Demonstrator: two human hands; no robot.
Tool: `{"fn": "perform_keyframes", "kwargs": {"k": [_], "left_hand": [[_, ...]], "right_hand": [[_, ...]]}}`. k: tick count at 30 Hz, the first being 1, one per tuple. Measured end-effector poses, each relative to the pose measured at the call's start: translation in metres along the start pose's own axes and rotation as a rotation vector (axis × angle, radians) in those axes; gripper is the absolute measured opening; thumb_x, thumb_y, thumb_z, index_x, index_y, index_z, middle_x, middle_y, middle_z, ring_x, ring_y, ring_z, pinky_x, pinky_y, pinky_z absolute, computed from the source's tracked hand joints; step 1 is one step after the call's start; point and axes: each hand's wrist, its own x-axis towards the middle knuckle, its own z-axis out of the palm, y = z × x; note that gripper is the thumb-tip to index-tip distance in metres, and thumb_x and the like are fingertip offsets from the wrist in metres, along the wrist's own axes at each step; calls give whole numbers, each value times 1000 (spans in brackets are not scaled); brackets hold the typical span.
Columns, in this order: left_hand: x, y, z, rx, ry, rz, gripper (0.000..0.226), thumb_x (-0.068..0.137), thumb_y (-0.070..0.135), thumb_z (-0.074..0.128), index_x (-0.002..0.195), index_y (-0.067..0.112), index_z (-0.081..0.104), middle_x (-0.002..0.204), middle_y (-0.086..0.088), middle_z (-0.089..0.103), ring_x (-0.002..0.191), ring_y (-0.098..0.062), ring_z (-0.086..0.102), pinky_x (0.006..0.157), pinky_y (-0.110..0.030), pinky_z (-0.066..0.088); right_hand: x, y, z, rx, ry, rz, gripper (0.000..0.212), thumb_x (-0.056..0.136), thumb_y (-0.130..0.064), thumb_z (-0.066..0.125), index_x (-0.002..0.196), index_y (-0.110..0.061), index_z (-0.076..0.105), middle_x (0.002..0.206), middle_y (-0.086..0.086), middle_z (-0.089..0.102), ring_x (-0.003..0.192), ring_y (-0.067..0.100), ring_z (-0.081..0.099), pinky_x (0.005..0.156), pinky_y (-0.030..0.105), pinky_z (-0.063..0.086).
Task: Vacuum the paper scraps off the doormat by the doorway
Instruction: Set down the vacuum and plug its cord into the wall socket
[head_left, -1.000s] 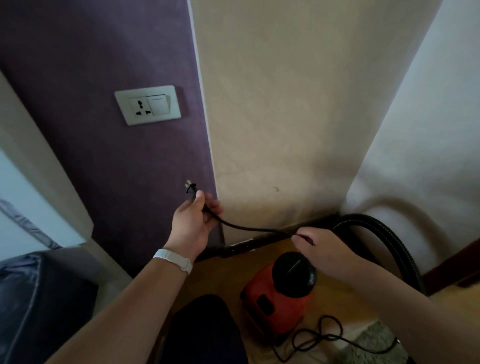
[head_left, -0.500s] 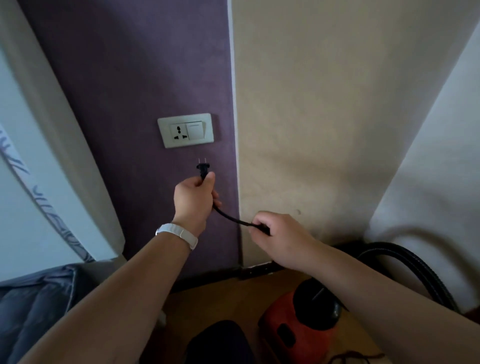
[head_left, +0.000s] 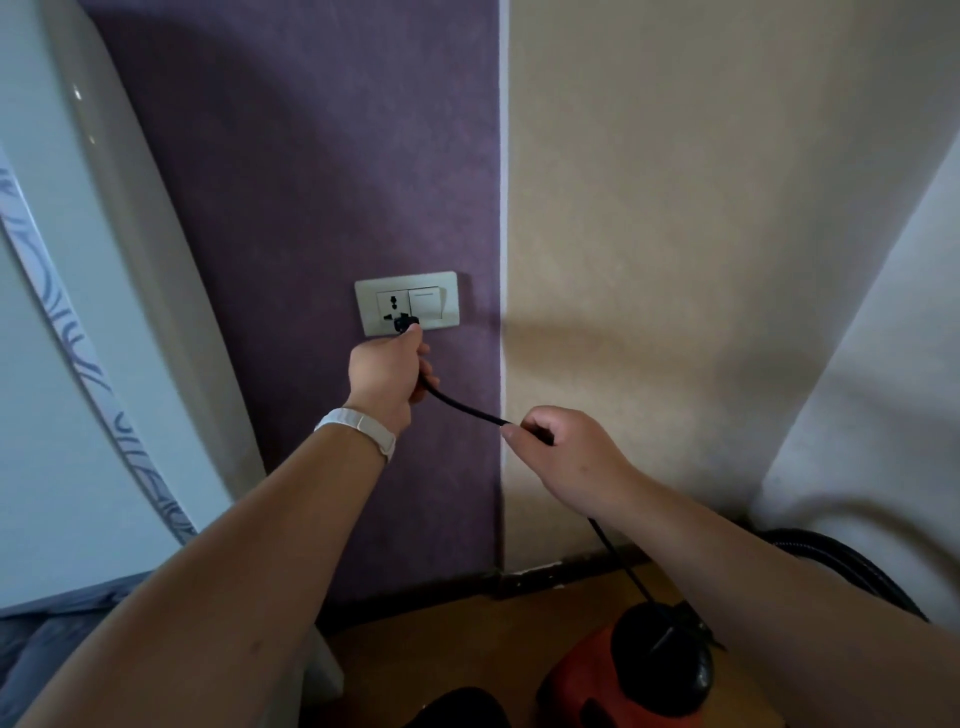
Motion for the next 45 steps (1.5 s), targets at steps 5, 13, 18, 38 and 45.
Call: {"fn": "perform_keyframes", "kwargs": {"k": [5, 13, 18, 38, 45], "left_hand": [[9, -1, -2, 18, 18, -3, 26, 97, 28, 60, 79, 10, 64, 56, -2, 55, 36, -10, 53, 36, -18, 37], [18, -3, -3, 37, 46, 37, 30, 98, 26, 57, 73, 11, 60, 55, -2, 55, 37, -11, 52, 37, -19, 37], [24, -3, -2, 161, 55, 113, 31, 98, 23, 55, 71, 8, 57, 59, -4, 54, 30, -6, 50, 48, -26, 43], [1, 3, -2, 41, 8, 79, 40, 98, 45, 54, 84, 9, 63, 69, -8, 69, 58, -21, 68, 49, -27, 54], [-58, -89, -24, 364, -272, 341, 31, 98, 28, 58, 73, 15, 70, 72, -2, 73, 72, -20, 72, 79, -48, 59]], "right_hand": [[10, -2, 5, 12, 17, -36, 42, 99, -36, 57, 64, -15, 47, 54, -5, 39, 48, 7, 39, 51, 25, 29], [19, 1, 12, 47, 51, -64, 41, 98, -33, 59, 62, -14, 49, 53, -6, 40, 49, 6, 41, 50, 21, 31], [19, 8, 15, 52, 41, -60, 37, 98, -32, 60, 63, -20, 53, 52, -9, 44, 50, 4, 45, 49, 17, 34], [24, 2, 6, -22, 91, 14, 37, 98, -36, 57, 70, -13, 53, 56, -4, 45, 51, 11, 41, 52, 30, 30], [-2, 27, 3, -48, 24, 43, 16, 96, -36, 59, 99, -22, 66, 81, -7, 65, 73, 13, 61, 68, 33, 50]]}}
